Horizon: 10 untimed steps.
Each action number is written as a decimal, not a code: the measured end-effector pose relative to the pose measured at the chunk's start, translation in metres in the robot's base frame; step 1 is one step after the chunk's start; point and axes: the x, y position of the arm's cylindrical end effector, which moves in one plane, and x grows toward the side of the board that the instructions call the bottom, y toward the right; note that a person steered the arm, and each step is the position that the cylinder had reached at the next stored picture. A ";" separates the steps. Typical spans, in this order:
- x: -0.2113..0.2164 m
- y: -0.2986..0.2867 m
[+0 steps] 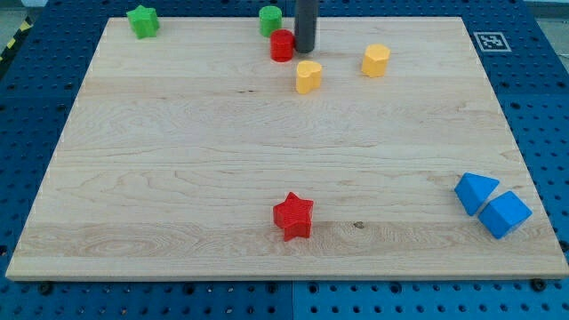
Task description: Move the red circle to the center left
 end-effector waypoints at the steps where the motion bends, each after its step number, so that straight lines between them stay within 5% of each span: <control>1: -0.002 -0.030; 7: -0.001 -0.168; 10: 0.062 -0.172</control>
